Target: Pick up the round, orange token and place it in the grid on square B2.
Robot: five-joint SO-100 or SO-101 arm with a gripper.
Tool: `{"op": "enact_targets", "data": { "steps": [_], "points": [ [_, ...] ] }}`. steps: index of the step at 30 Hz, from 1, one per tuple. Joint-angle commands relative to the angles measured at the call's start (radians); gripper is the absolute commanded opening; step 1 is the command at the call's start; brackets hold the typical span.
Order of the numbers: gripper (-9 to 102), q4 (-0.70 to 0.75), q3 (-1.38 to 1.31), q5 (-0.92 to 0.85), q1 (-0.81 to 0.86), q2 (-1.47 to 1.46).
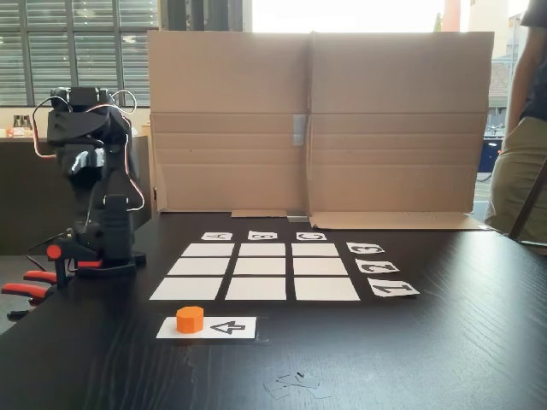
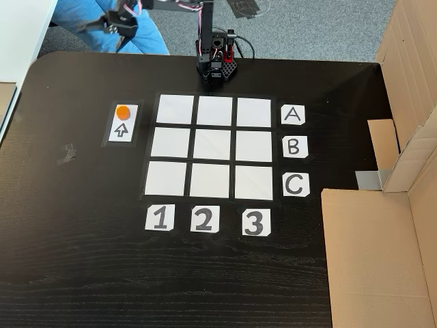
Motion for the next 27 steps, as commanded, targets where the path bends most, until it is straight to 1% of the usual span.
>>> {"op": "enact_targets", "data": {
  "steps": [1, 4, 17, 27],
  "points": [
    [67, 0.064, -0.184, -0.003, -0.032, -0.118],
    [67, 0.087, -0.261, 0.000, -0.064, -0.206],
    [67, 0.104, -0.295, -0.003, -0.267, -0.391],
    [67, 0.106, -0.285, 0.003, -0.311, -0.497]
  ]
}}
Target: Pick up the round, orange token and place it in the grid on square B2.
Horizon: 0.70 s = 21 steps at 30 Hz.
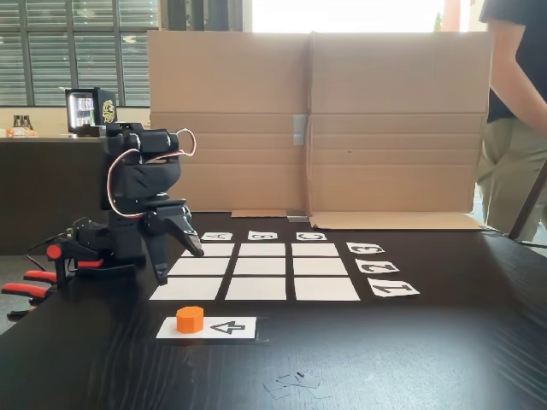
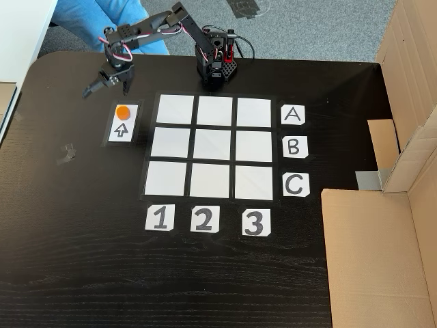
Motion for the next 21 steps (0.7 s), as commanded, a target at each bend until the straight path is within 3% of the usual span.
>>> {"op": "enact_targets", "data": {
  "steps": [1, 21],
  "points": [
    [67, 0.009, -0.029, 0.002, -0.017, -0.018],
    [67, 0.008, -0.064, -0.002, -0.109, -0.110]
  ]
}}
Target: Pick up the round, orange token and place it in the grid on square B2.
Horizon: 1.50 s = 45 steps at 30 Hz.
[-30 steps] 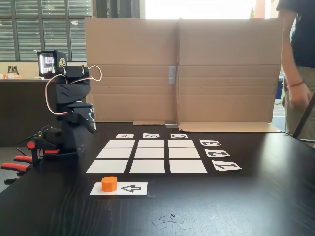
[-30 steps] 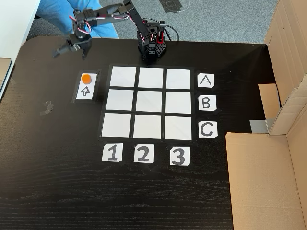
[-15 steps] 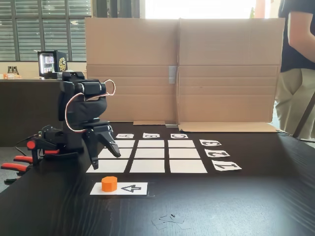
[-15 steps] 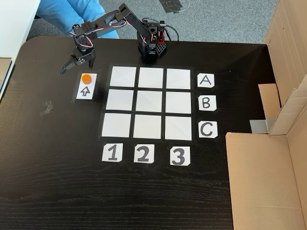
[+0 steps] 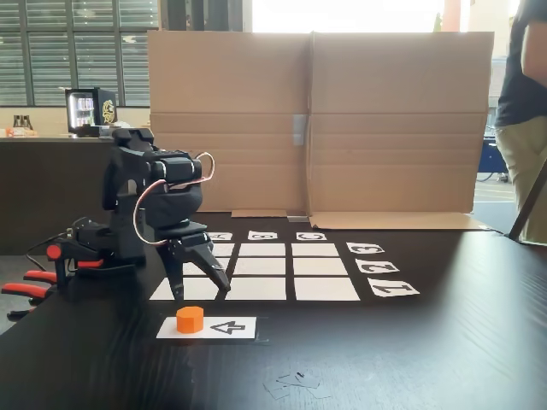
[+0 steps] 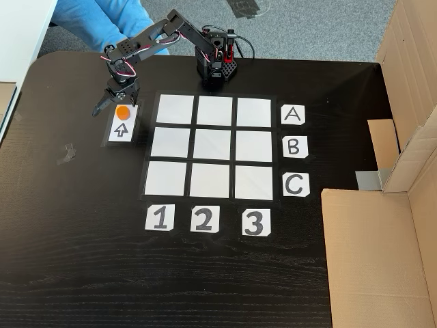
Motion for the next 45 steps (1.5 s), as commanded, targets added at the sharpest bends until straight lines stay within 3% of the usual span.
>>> {"op": "enact_targets", "data": {
  "steps": [1, 18, 33, 35, 36, 38, 42, 45],
  "points": [
    [67, 0.008, -0.037, -0.006, -0.014, 0.006],
    [67, -0.003, -0.058, -0.190, 0.049, -0.060],
    [66, -0.015, -0.097, -0.218, 0.058, -0.089],
    [56, -0.017, -0.103, -0.224, 0.058, -0.095],
    [46, -0.017, -0.110, -0.230, 0.058, -0.098],
    [14, -0.031, -0.115, -0.279, 0.052, -0.101],
    [0, -0.038, -0.115, -0.308, 0.051, -0.106],
    [-1, -0.043, -0.115, -0.311, 0.051, -0.110]
  ]
}}
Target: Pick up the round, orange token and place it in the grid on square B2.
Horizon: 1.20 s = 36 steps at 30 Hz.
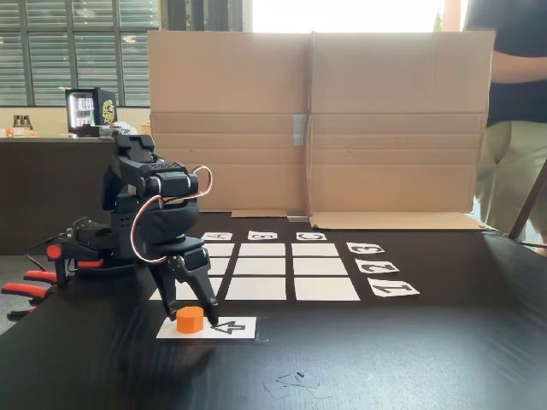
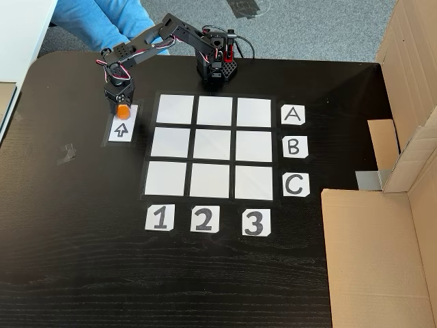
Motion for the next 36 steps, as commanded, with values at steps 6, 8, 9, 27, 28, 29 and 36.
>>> {"op": "enact_targets", "data": {
  "steps": [6, 8, 9, 27, 28, 29, 36],
  "points": [
    [-1, -0.020, -0.026, -0.031, 0.003, -0.002],
    [-1, -0.020, -0.028, -0.035, 0.006, -0.002],
    [-1, -0.021, -0.031, -0.035, 0.009, -0.002],
    [-1, -0.011, 0.101, -0.060, -0.028, 0.380],
    [-1, -0.011, 0.115, -0.061, -0.037, 0.405],
    [-1, -0.009, 0.129, -0.064, -0.046, 0.431],
    [-1, 0.020, 0.192, -0.100, -0.147, 0.632]
  ]
}}
